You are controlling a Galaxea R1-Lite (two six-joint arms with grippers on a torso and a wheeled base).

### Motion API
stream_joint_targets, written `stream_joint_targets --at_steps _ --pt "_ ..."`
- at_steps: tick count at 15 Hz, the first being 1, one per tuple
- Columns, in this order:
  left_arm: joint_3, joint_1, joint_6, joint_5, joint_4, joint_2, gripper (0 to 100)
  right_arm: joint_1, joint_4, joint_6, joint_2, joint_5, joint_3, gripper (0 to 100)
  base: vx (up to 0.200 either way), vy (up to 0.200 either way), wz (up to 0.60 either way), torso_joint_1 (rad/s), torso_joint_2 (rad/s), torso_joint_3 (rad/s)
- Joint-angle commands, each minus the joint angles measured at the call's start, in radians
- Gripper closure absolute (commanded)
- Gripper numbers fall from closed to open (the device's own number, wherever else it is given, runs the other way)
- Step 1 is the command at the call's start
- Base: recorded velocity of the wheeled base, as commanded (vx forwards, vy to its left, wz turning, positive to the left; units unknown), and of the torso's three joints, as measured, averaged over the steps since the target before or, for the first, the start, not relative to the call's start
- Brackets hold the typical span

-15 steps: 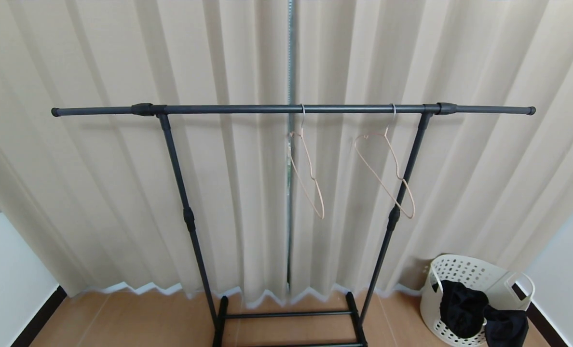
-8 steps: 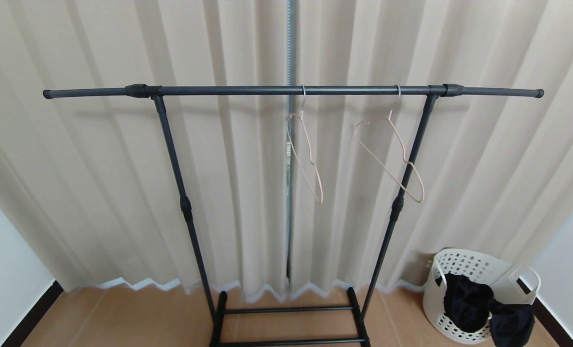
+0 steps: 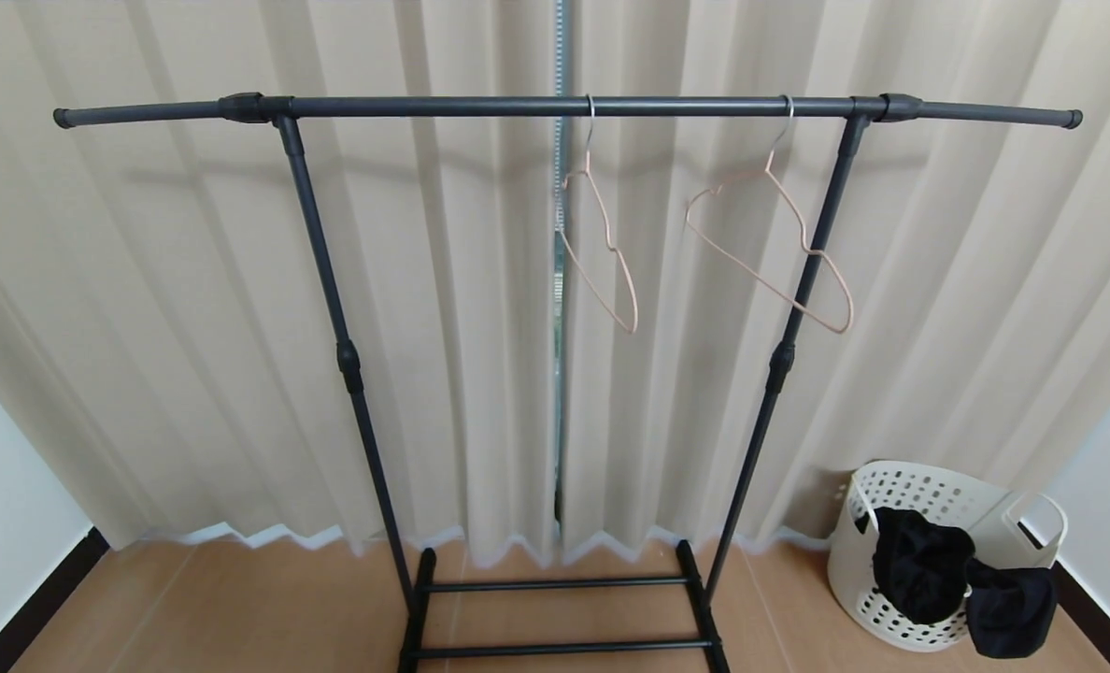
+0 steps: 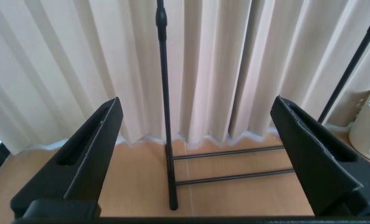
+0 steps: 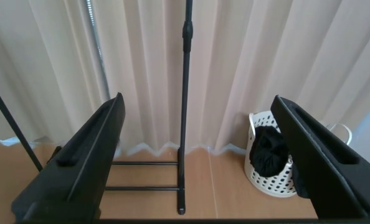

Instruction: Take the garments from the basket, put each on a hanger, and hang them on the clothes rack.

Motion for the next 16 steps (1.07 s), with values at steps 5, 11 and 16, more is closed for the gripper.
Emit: stream_joint_targets --at_steps 5,11,16 --pt "0.0 0.0 0.0 0.0 0.0 0.001 0 0.0 -0.001 0.0 0.001 0.0 0.0 0 0.0 0.0 0.0 -0.173 0.51 0.331" --pt "0.0 0.0 0.0 0.0 0.0 0.001 0 0.0 -0.001 0.002 0.001 0.0 0.0 0 0.0 0.0 0.0 -0.136 0.48 0.34" --pt "0.0 0.0 0.0 0.0 0.0 0.001 0 0.0 -0.001 0.003 0.001 0.0 0.0 0 0.0 0.0 0.0 -0.073 0.46 0.373"
